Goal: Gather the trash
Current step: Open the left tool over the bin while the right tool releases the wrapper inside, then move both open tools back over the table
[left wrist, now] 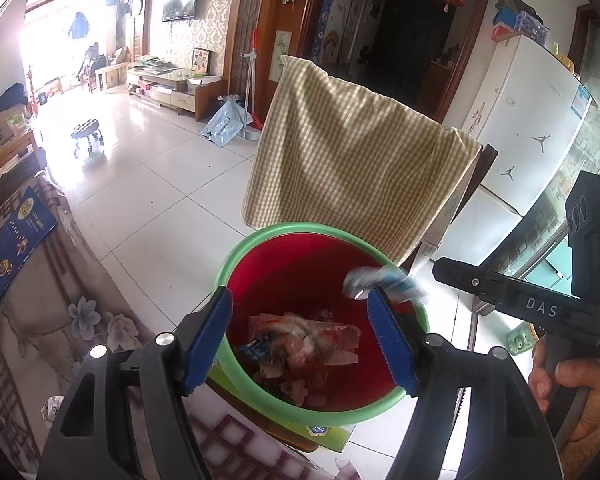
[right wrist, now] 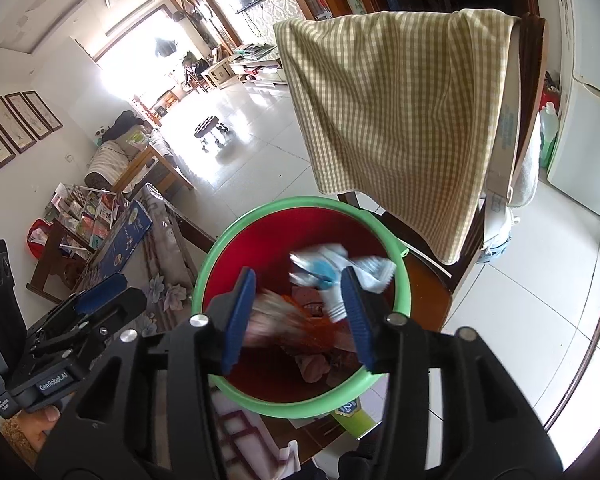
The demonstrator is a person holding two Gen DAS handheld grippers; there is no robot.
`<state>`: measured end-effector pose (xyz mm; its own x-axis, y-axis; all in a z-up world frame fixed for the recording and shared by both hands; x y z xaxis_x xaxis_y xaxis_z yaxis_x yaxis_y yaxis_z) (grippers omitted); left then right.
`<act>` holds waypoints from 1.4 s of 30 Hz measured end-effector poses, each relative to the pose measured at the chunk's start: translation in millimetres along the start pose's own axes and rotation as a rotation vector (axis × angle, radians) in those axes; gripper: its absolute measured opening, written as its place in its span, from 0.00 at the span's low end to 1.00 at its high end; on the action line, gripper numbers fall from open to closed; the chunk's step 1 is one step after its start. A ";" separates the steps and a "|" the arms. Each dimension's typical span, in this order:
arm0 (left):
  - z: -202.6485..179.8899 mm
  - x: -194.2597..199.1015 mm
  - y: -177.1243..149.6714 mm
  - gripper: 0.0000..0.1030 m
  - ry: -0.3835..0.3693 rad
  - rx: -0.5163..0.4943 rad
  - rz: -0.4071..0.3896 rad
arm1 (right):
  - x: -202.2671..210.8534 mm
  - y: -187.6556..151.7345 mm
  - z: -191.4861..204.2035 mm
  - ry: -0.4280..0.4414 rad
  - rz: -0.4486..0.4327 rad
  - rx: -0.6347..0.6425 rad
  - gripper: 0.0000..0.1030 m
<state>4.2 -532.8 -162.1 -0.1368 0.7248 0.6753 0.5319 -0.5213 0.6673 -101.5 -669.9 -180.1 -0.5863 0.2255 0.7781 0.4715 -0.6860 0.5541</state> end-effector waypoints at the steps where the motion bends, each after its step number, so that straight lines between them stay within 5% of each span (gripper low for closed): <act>1: 2.4 1.5 -1.0 0.67 0.003 0.008 -0.002 | -0.4 -0.4 0.7 0.000 0.001 0.000 0.44; 11: 34.4 29.6 -23.5 0.67 0.045 0.094 -0.026 | -3.5 -5.3 26.5 0.022 0.017 0.052 0.47; 26: 104.1 94.1 -72.6 0.67 0.151 0.217 -0.067 | -13.1 -40.7 114.7 0.095 0.073 0.187 0.49; 42: 232.1 212.8 -173.0 0.69 0.324 0.367 -0.082 | -3.9 -131.7 241.4 0.156 0.146 0.369 0.52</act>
Point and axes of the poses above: each gripper's, at about its wrist camera, not at the fingertips, and x roughly against the way its jaws point, z to its left, y to its top, the point moved 9 cm from there along -x, roughly the way its jaws point, and after that the axes turned 11 degrees about -y, right-handed, at the moved point
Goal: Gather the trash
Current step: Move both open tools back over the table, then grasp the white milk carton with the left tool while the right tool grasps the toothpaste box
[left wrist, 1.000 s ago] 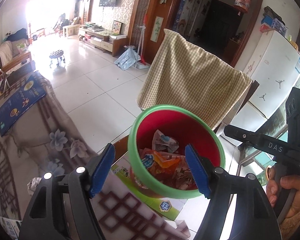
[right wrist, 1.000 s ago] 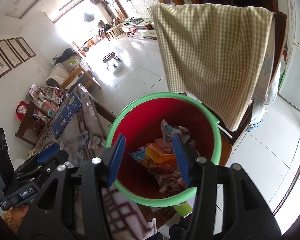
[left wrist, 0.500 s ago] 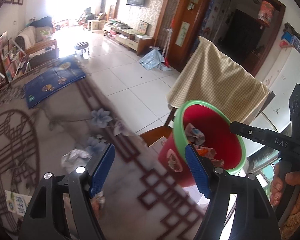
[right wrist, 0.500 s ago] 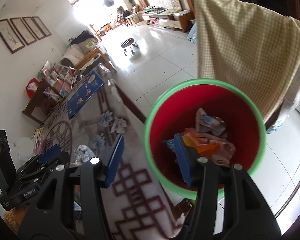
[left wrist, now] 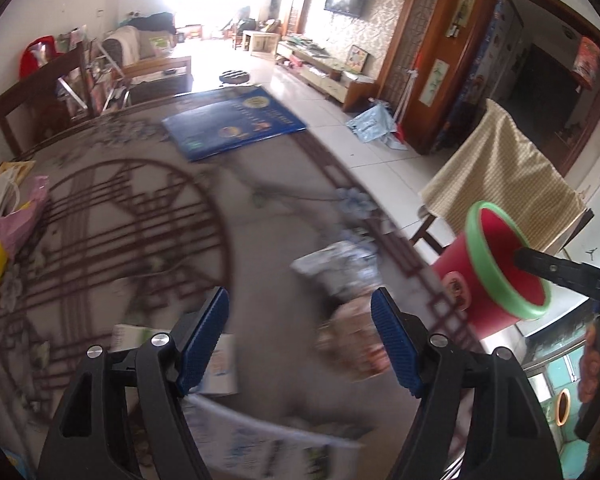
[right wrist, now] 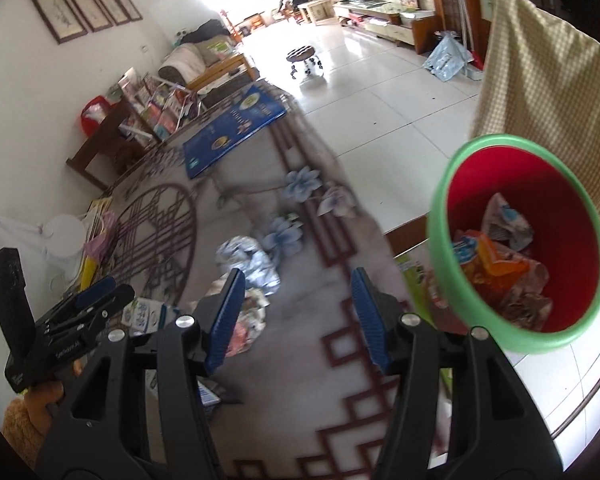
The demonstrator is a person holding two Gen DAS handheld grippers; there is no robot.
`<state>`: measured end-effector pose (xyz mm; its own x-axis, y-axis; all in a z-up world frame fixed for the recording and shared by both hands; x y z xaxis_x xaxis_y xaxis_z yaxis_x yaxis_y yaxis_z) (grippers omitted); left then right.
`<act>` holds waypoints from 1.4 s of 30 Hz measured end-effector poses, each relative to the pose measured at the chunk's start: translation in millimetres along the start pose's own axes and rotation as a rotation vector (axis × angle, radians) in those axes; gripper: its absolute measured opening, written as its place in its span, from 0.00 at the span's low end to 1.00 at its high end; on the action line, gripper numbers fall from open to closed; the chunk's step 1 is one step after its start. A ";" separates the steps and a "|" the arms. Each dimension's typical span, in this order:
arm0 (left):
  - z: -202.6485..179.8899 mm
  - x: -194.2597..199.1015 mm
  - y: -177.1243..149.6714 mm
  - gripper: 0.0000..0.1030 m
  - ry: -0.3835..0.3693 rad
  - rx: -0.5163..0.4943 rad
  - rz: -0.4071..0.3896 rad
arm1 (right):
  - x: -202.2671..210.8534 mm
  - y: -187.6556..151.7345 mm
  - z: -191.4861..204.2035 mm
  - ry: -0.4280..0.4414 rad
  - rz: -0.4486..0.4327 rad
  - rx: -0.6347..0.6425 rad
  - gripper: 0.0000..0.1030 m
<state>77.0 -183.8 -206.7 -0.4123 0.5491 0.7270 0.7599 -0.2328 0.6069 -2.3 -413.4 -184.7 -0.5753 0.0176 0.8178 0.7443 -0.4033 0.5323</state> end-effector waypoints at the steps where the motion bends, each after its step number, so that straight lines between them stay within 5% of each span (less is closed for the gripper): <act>1: 16.7 5.1 -2.3 0.69 0.019 0.005 0.006 | -1.1 -5.1 10.1 0.006 0.009 0.010 0.52; 9: 110.1 32.6 -21.3 0.70 0.096 0.072 0.029 | -21.5 -70.8 101.5 0.066 0.142 0.166 0.57; 18: 131.8 40.5 -28.5 0.72 0.049 -0.009 0.061 | -53.9 -152.4 195.3 0.114 0.305 0.467 0.74; 24: 130.5 37.1 -26.7 0.75 0.022 -0.108 0.107 | -69.5 -163.6 202.8 0.040 0.293 0.544 0.78; 35: 94.6 14.6 -22.7 0.79 -0.028 -0.516 0.250 | -86.3 -168.7 188.5 0.010 0.357 0.510 0.81; 40: 87.6 5.9 -19.0 0.79 -0.074 -0.550 0.283 | -80.2 -173.5 183.6 0.042 0.370 0.482 0.57; 42: 82.2 1.5 -23.6 0.79 -0.109 -0.591 0.328 | -75.4 -172.0 175.4 0.047 0.368 0.448 0.55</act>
Point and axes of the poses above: each gripper's, at about its wrist camera, not at the fingertips, and x roughly against the way its jaws point, z to its left, y to its top, the point moved 9 cm from there along -x, roughly the way its jaws point, and after that the axes turned 11 degrees about -y, right-handed, at the moved point
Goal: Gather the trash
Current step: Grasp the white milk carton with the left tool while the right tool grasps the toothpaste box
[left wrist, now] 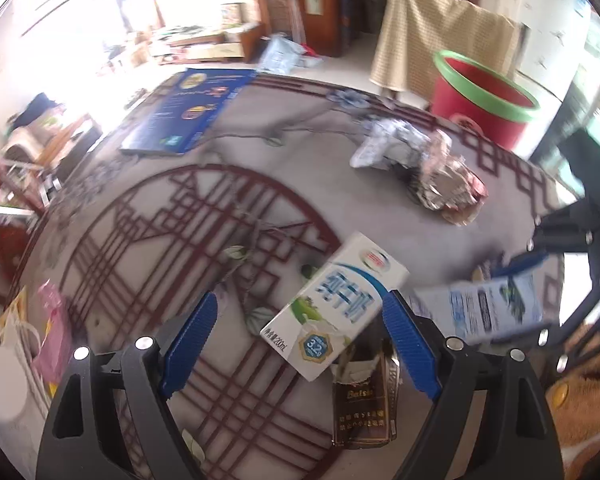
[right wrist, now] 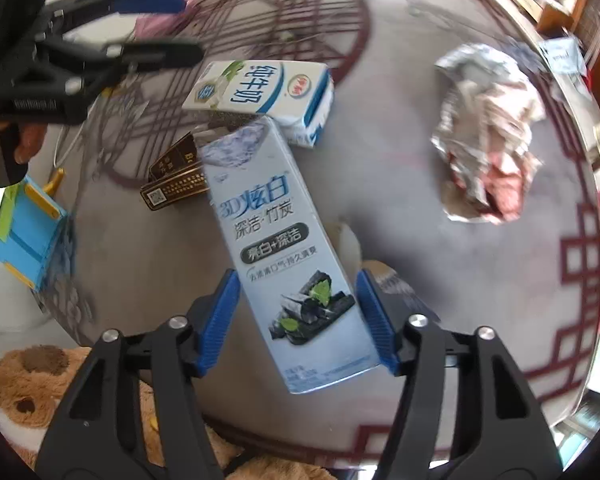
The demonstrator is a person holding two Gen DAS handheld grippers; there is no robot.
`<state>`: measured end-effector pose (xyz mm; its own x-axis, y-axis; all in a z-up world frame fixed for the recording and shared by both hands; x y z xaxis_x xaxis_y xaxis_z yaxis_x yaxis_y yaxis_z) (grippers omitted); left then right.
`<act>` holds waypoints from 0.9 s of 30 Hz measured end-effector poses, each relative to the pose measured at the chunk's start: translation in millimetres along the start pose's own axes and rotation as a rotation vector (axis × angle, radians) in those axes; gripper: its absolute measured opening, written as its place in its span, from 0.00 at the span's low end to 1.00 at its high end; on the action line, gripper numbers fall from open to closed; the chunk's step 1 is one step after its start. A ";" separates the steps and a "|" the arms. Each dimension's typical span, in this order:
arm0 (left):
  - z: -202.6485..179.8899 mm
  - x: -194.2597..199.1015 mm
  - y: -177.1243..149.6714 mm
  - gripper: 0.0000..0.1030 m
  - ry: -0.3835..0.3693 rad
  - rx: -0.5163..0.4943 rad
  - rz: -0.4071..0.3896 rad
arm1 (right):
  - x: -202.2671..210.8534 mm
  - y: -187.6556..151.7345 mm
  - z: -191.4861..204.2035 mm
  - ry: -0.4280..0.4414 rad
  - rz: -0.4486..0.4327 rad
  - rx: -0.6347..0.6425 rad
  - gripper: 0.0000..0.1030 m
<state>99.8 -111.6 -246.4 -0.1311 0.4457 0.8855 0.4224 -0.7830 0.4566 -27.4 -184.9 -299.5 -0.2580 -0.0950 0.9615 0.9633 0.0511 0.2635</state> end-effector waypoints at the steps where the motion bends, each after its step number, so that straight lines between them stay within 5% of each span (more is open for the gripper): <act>1: -3.9 -4.2 -1.4 0.79 -0.019 -0.027 0.025 | 2.5 -1.9 -4.0 0.001 -0.002 -0.019 0.54; 8: -18.2 -44.3 -13.8 0.79 -0.065 -0.141 0.200 | 11.8 -17.4 -40.4 -0.052 0.003 -0.112 0.53; 19: -12.7 -81.5 -12.2 0.76 -0.099 -0.012 0.242 | 25.9 -20.3 -56.4 -0.081 -0.028 -0.156 0.64; 24: -14.1 -72.6 -12.2 0.54 -0.114 0.063 0.159 | 24.3 -14.5 -52.8 -0.083 -0.029 -0.134 0.65; 27: -5.2 -51.7 -7.6 0.53 -0.112 0.181 0.051 | 21.8 -7.2 -45.1 -0.093 -0.031 -0.108 0.65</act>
Point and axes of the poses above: each gripper's, at about its wrist camera, not at the fingertips, and x roughly against the way its jaws point, z to its left, y to its top, the point moved 9 cm from there along -x, roughly the way its jaws point, and after that the axes turned 11 degrees about -y, right-handed, at the moved point
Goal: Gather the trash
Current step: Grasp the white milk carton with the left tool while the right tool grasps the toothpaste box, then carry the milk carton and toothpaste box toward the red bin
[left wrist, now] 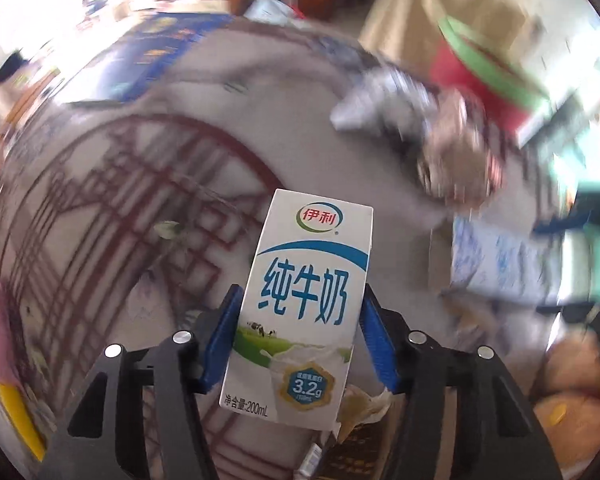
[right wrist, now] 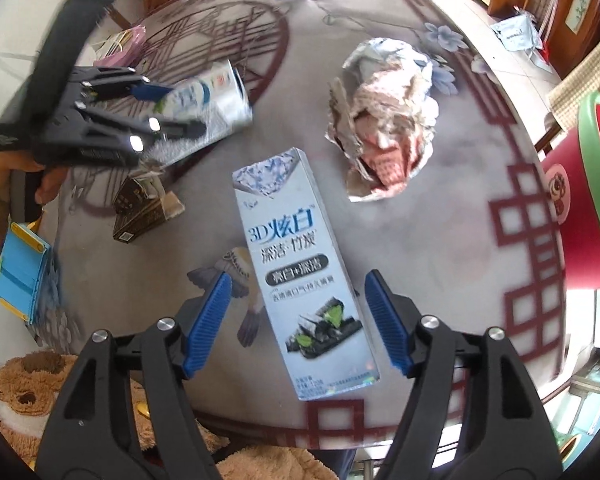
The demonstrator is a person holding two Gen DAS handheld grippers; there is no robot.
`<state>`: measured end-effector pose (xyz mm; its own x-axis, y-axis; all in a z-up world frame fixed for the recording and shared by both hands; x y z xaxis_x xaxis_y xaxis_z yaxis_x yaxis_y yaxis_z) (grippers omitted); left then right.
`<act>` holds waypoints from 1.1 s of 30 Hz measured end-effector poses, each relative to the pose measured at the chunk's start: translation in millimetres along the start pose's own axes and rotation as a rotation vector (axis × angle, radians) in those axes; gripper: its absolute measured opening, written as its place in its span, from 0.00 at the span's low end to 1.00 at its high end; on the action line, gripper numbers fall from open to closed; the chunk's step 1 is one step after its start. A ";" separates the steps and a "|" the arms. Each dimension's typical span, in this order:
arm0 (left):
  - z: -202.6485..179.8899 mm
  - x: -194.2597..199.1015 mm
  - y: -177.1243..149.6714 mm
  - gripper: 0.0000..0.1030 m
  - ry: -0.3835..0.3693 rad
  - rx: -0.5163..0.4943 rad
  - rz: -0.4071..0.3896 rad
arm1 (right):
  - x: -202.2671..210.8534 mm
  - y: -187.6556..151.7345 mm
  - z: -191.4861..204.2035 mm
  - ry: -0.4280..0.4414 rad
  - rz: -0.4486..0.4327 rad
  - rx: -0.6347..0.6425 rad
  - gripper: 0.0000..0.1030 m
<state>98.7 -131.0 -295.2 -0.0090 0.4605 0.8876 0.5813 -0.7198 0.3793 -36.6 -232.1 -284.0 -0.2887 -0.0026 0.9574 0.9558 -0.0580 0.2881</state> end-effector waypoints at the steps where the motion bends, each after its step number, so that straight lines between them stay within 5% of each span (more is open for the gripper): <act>1: 1.3 12.4 3.7 0.53 -0.019 0.067 -0.060 | -1.2 1.3 2.0 -0.001 -0.002 0.009 0.65; 7: 9.5 70.0 16.8 0.53 0.001 0.367 -0.316 | -18.0 6.1 14.0 -0.034 0.020 0.076 0.64; 10: 9.9 84.9 22.1 0.53 -0.002 0.459 -0.383 | -26.9 4.7 15.4 -0.041 0.046 0.088 0.49; 14: -0.2 98.7 36.1 0.53 0.066 0.430 -0.436 | -24.8 6.9 15.2 -0.017 0.037 0.074 0.48; 21: -6.2 112.3 47.2 0.53 0.114 0.426 -0.484 | 34.6 38.1 5.6 0.099 -0.125 -0.027 0.48; 33: -22.4 122.8 58.2 0.53 0.133 0.391 -0.500 | 103.0 84.7 -41.9 0.105 -0.347 -0.187 0.48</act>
<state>113.2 -127.9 -158.3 -0.4410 0.6050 0.6630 0.7343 -0.1816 0.6541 12.3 -279.2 -161.7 -0.6056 -0.0522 0.7940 0.7771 -0.2535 0.5760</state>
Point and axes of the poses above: each gripper's, at about its wrist camera, not at the fingertips, and x roughly against the way its jaws point, z to its left, y to its top, the point moved 9 cm from there along -x, roughly the way its jaws point, and after that the axes turned 11 degrees about -y, right-handed, at the moved point
